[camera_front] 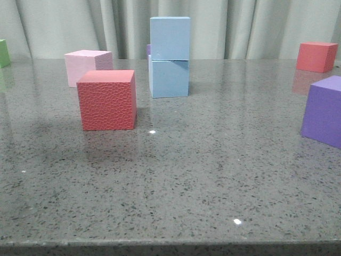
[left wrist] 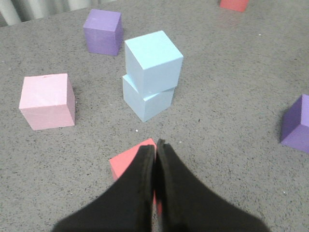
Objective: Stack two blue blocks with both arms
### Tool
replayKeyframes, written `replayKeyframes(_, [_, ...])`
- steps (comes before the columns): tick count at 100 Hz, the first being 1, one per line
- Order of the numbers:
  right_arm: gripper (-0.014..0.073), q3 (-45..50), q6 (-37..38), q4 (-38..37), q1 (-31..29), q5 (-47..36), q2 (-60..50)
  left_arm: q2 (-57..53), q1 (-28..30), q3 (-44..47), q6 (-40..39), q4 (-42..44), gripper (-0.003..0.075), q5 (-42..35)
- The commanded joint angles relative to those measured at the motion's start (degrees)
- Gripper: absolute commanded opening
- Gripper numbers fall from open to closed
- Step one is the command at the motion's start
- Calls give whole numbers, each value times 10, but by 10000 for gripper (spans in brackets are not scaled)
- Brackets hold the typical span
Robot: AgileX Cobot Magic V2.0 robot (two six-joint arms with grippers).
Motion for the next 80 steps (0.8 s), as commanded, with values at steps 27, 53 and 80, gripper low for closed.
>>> replayKeyframes(27, [-118,64,0,-52,0,-83,-87,-148,-3,199,1,10,-18,-208])
replayKeyframes(53, [-118,84,0,-74,0,-102,-119,-253,-3,323,1,1,-18,-280])
replayKeyframes(80, [-118,84,0,-74,0,-106,-119,-296,-3,355,1,0,-18,-281])
